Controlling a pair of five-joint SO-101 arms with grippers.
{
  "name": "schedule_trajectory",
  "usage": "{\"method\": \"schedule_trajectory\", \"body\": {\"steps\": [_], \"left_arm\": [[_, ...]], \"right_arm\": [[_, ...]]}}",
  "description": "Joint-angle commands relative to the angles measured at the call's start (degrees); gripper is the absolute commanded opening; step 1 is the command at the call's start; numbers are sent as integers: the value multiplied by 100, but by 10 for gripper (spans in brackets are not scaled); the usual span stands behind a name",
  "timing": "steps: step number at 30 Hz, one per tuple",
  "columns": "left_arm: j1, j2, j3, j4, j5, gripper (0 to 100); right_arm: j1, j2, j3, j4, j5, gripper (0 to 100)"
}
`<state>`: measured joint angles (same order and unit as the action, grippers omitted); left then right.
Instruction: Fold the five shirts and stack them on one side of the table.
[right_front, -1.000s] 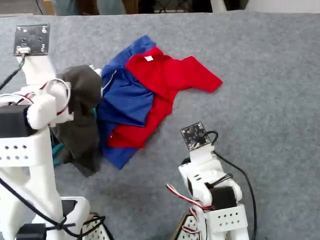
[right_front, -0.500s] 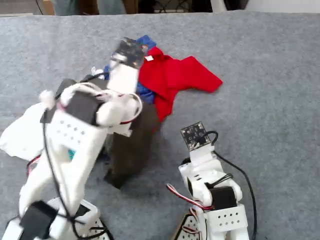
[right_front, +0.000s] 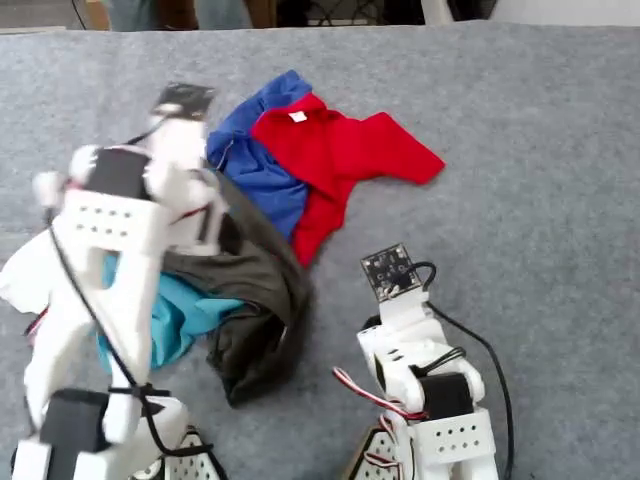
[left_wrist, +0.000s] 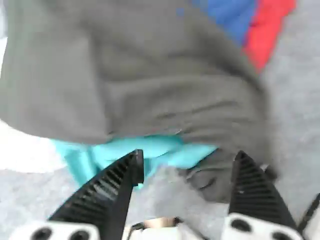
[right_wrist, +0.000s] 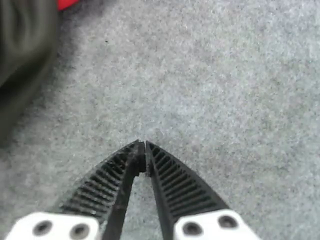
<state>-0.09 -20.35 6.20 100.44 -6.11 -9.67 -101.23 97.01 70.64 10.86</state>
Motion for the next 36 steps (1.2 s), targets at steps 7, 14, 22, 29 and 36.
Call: {"method": "schedule_trajectory", "body": {"steps": [7, 14, 22, 29, 36], "left_arm": [[-1833, -905, 3697, -1846, -1284, 294], [-2378, -905, 5218, -4229, -501, 288], [-2598, -949, 4954, -4791, -229, 25], [-4127, -1327, 3029, -4273, -316, 27], [-5437, -1521, 1490, -4721, -316, 28]], "right_arm": [[35, -31, -13, 9, -26, 15], [35, -31, -13, 9, -18, 15], [35, -31, -13, 9, -18, 15], [35, -31, -13, 9, -18, 15], [35, -31, -13, 9, -18, 15]]}}
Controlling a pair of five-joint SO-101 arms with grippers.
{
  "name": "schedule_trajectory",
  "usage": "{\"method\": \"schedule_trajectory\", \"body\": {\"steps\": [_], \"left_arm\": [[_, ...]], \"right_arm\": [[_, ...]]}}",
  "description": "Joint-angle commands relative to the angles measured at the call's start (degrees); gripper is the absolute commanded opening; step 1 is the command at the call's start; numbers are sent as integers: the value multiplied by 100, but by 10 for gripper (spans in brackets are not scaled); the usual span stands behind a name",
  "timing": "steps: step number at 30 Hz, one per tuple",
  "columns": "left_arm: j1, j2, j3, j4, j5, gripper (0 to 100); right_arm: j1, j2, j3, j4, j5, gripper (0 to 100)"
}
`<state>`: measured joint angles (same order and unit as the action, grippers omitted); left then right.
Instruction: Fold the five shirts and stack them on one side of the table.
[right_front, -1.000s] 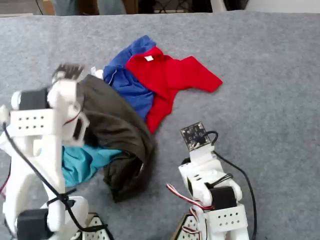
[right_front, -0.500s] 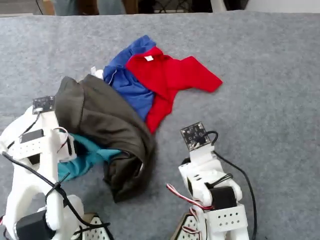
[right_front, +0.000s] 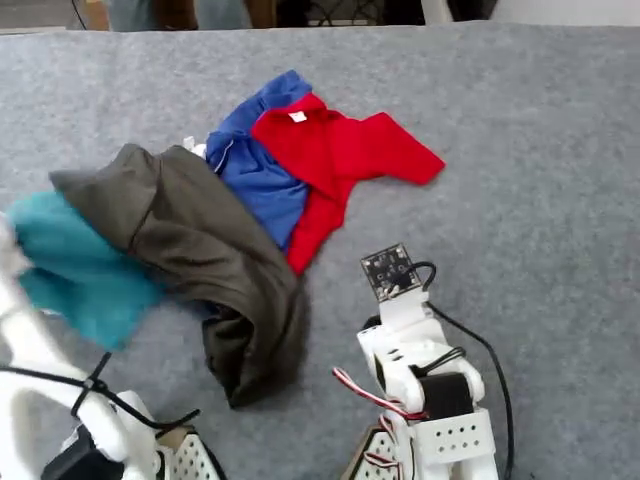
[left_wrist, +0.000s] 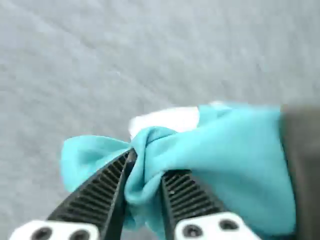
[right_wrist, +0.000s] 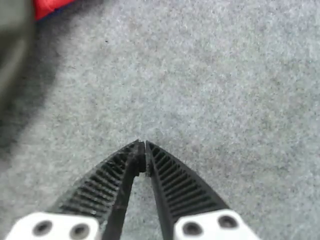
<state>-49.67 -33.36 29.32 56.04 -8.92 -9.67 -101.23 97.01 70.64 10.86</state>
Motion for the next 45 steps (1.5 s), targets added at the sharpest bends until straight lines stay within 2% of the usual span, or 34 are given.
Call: {"method": "schedule_trajectory", "body": {"steps": [1, 8, 10, 15, 18, 20, 22, 25, 31, 34, 36, 38, 41, 45], "left_arm": [[-593, -211, -971, -404, -35, 28], [-813, -202, -936, -1319, -9, 29], [-514, -193, -637, -1679, -18, 29], [198, -44, -57, -3314, -44, 30], [356, 448, -31, -3877, -18, 97], [356, 905, -154, -3947, -26, 162], [330, 1424, -382, -3648, -88, 219], [268, 2084, -1068, -2505, -220, 239], [303, 2620, -2993, 862, -158, 266], [664, 2629, -3864, 2813, -633, 284], [884, 2699, -4092, 3736, -774, 285], [919, 2752, -3776, 3921, -765, 285], [840, 2866, -2888, 3499, -695, 284], [637, 3182, -1112, 1749, 79, 284]], "right_arm": [[35, -31, -13, 9, -18, 15], [35, -31, -13, 9, -18, 15], [35, -31, -13, 9, -18, 15], [35, -31, -13, 9, -18, 15], [35, -31, -13, 9, -18, 15], [35, -31, -13, 9, -18, 15], [35, -31, -13, 9, -18, 15], [35, -31, -13, 9, -18, 15], [35, -31, -13, 9, -18, 15], [35, -31, -13, 9, -18, 15], [35, -31, -13, 9, -18, 15], [35, -31, -13, 9, -18, 15], [35, -31, -13, 9, -18, 15], [35, -31, -13, 9, -18, 15]]}}
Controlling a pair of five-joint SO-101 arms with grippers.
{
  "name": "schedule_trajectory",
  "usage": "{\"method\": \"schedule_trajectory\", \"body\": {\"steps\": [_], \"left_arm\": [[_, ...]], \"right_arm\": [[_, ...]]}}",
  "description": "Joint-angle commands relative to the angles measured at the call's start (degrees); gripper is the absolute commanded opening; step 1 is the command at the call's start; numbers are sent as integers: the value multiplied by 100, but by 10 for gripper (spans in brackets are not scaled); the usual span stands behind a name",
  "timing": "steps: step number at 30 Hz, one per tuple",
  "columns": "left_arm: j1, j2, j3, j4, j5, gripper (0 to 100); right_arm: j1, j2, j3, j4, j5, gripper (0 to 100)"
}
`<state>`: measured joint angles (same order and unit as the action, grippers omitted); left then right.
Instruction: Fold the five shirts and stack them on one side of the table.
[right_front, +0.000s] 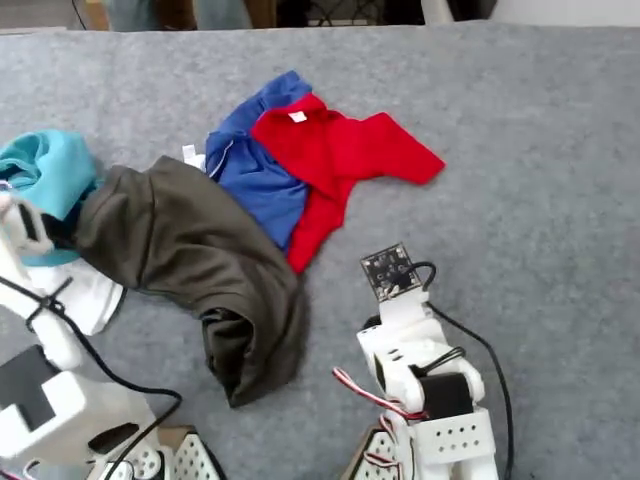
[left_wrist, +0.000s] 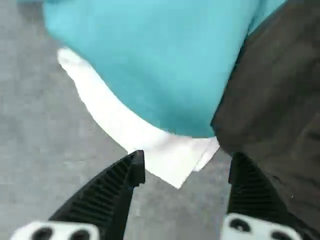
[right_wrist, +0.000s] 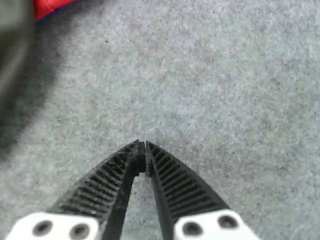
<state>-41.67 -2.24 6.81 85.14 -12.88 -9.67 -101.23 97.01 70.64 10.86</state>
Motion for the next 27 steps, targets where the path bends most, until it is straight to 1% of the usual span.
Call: {"method": "schedule_trajectory", "body": {"steps": [1, 4, 6, 8, 11, 12, 14, 16, 22, 27], "left_arm": [[-207, 149, 1508, -1600, 642, 284], [-242, 220, 2185, -2655, 1055, 284], [-251, 202, 2413, -3138, 1380, 261], [-242, 167, 2475, -3455, 1503, 191], [-259, 167, 2466, -3895, 1512, 46], [-286, 158, 2448, -3991, 1503, 19], [-435, 141, 2246, -3965, 1521, 45], [-611, 53, 1815, -3771, 1521, 25], [-1103, -299, 444, -3297, 1521, 29], [-1138, -369, -866, -3323, 1530, 29]], "right_arm": [[35, -31, -13, 9, -18, 15], [35, -31, -13, 9, -18, 15], [35, -31, -13, 9, -18, 15], [35, -31, -13, 9, -18, 15], [35, -31, -13, 9, -18, 15], [35, -31, -13, 9, -18, 15], [35, -31, -13, 9, -18, 15], [35, -31, -13, 9, -18, 15], [35, -31, -13, 9, -18, 15], [35, -31, -13, 9, -18, 15]]}}
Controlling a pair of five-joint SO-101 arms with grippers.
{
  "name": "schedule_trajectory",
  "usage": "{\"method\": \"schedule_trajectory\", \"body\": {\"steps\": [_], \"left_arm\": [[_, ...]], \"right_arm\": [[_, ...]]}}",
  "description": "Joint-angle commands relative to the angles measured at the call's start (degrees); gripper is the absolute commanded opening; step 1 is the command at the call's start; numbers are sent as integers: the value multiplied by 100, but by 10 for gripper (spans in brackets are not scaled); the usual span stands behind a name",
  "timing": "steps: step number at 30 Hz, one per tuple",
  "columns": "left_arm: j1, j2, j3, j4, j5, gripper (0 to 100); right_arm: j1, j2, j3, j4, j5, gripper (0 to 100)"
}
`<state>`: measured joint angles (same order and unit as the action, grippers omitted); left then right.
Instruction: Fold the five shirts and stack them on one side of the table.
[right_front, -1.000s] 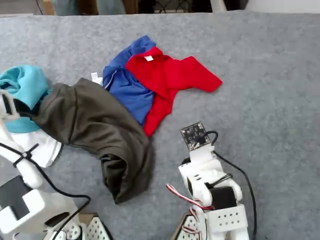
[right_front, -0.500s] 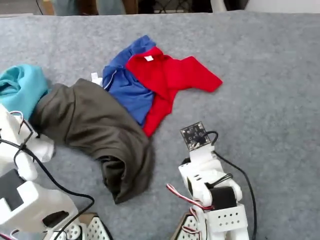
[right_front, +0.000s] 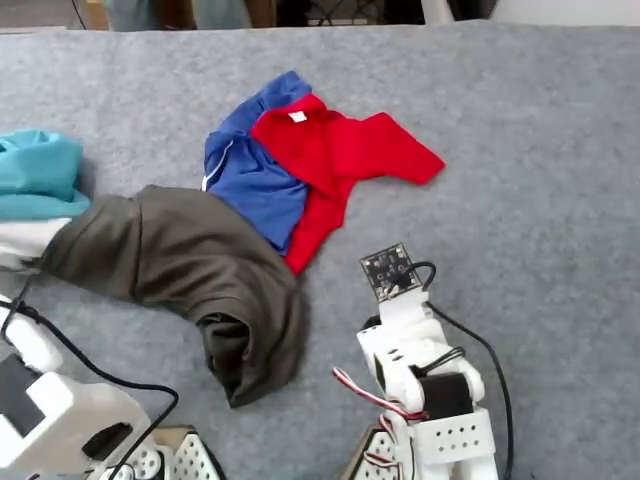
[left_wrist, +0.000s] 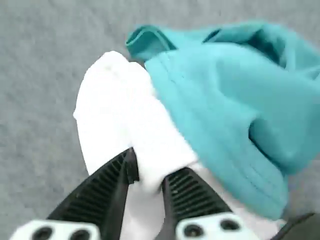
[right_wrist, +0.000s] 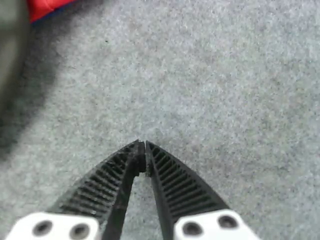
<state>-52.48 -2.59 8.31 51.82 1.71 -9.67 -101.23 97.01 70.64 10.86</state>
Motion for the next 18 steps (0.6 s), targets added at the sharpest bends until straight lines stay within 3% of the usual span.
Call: {"method": "schedule_trajectory", "body": {"steps": [1, 7, 12, 18], "left_arm": [[-40, -325, -1235, 0, 70, 29], [541, 510, -1596, -325, 35, 54], [857, 897, -2308, 1442, 229, 269], [1604, 853, -3635, 2963, 352, 270]], "right_arm": [[35, -31, -13, 9, -18, 15], [35, -31, -13, 9, -18, 15], [35, -31, -13, 9, -18, 15], [35, -31, -13, 9, -18, 15]]}}
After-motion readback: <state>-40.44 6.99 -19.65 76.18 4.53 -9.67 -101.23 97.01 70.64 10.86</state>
